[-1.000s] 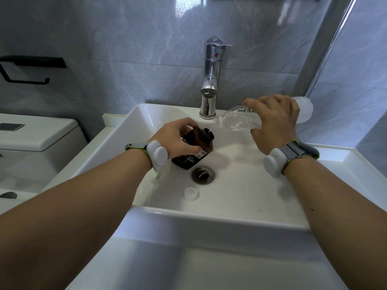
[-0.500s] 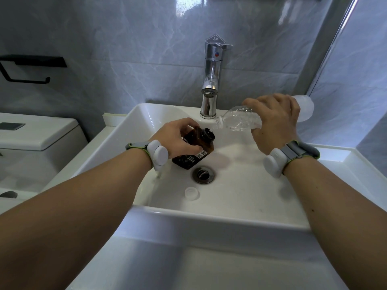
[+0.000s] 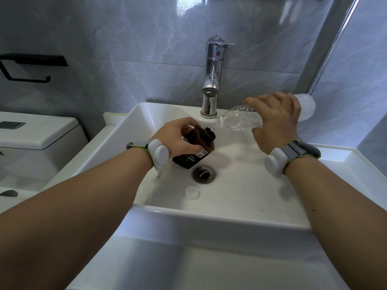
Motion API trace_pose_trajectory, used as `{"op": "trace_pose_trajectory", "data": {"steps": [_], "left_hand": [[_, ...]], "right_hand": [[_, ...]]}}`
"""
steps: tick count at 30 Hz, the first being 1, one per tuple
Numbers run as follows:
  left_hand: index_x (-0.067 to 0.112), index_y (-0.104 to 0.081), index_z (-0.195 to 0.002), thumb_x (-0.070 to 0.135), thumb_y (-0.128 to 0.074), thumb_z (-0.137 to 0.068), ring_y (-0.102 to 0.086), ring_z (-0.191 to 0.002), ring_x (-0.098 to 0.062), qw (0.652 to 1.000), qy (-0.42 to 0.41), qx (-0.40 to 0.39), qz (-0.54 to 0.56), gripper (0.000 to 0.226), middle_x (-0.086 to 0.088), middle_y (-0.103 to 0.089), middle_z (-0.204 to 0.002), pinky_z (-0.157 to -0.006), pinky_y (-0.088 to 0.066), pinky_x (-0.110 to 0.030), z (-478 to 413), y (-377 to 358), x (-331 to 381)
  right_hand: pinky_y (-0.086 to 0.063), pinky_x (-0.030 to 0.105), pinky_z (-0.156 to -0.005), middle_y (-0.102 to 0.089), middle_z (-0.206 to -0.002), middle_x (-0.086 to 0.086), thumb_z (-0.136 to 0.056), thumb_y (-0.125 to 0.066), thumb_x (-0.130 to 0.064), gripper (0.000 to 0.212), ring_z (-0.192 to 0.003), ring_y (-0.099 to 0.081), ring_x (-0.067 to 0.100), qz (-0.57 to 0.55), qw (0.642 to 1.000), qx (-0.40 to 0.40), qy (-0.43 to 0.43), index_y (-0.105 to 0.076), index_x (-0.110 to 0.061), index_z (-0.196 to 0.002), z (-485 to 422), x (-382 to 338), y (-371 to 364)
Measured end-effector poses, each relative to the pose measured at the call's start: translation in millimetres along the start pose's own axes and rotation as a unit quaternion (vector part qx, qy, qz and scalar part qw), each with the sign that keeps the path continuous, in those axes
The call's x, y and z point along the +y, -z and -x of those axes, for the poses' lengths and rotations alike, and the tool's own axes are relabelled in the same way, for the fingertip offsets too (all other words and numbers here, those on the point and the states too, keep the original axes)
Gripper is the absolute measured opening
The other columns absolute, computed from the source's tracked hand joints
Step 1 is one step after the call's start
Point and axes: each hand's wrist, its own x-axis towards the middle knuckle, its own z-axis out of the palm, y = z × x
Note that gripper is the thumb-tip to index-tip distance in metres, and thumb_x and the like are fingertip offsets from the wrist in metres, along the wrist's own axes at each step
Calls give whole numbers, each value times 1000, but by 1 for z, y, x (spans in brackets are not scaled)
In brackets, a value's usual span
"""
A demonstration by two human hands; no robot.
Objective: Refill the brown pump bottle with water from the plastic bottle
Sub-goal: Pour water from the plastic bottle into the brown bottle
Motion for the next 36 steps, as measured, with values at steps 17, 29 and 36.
{"op": "trace_pose_trajectory", "data": {"steps": [17,29,36], "left_hand": [[34,-70,-114,31,-90,-69,-74,-94,-13,1000,5,0,-1,49,12,-78,-99,-90,-62,-37,0,0,0],[32,-70,-115,30,-90,-69,-74,-97,-17,1000,6,4,0,50,9,-78,-101,-91,-62,-38,0,0,1],[34,-70,-115,34,-91,-67,-74,-96,-14,1000,11,4,-7,52,15,-76,-97,-90,-62,-37,1,0,2]], "right_hand": [[-7,48,-123,-63,-134,-1,-73,-70,5,68,-143,-37,33,1,1000,10,5,-66,-31,-130,0,2,-4],[-13,51,-120,-61,-136,-3,-71,-66,11,73,-141,-34,34,15,1000,2,-4,-65,-33,-129,2,-6,3],[-8,49,-124,-57,-142,-4,-74,-64,9,74,-146,-30,31,23,999,-23,-8,-63,-33,-135,1,-11,11]]}}
